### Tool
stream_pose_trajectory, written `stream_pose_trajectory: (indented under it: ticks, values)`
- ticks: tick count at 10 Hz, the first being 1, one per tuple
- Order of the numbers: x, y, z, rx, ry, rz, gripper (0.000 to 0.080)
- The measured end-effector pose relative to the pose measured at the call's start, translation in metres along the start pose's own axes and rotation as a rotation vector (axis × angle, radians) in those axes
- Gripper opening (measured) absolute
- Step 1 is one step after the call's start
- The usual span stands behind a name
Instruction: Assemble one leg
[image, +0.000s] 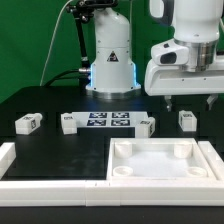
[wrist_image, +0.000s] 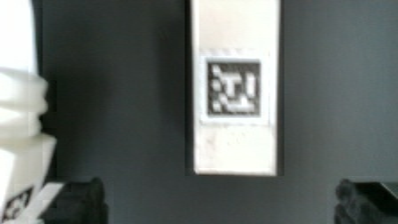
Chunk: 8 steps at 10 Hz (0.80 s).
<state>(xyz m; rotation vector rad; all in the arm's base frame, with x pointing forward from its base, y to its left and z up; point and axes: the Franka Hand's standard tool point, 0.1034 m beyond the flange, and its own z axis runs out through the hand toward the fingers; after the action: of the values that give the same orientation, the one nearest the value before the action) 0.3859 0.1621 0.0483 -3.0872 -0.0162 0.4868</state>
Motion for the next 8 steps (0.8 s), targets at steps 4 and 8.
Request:
stream_pose_trajectory:
  ticks: [4,8]
  values:
    - [-0.005,-0.002,0.008,-0.037,-0.331,-0.009,0.0649]
    - [-0.004,-0.005,0.029,-0.040,-0.655,-0.062,0.0649]
